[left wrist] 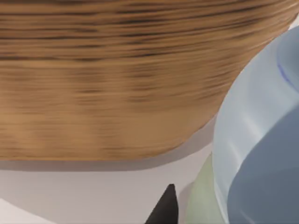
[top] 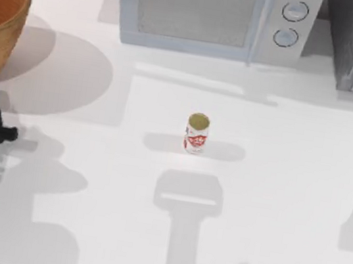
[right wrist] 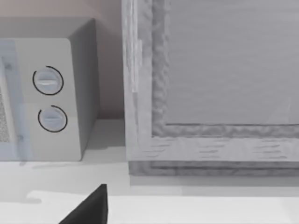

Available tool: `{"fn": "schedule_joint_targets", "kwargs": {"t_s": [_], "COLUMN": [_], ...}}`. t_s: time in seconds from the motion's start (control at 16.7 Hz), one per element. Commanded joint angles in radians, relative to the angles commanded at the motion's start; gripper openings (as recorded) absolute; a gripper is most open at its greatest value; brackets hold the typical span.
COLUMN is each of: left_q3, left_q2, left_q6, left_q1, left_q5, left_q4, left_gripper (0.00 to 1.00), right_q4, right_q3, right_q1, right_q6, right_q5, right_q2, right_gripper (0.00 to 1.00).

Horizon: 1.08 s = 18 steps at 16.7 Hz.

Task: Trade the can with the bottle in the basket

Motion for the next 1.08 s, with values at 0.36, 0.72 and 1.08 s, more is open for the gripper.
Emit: {"fn": "schedule_joint_targets", "kwargs": {"t_s": [0.36,0.72,1.08], "left_q3": [0.000,0.001,0.101], "left_q2": [0.000,-0.005,-0.116], "left_q6": [0.000,0.001,0.013], "left_q1": [0.000,-0.009,-0.168], "left_q5": [0.000,0.005,0.109], "left_q4": [0.000,-0.011,-0.252], "left_gripper": [0.00,0.00,0.00], "right_q4": [0.000,0.000,0.000], "right_q3": [0.000,0.000,0.000], "right_q1": [0.000,0.000,0.000], "right_q6": [0.000,0.000,0.000], "right_q5": [0.000,0.000,0.000], "right_q2": [0.000,0.000,0.000], "right_gripper": [1.00,1.00,1.00]}}
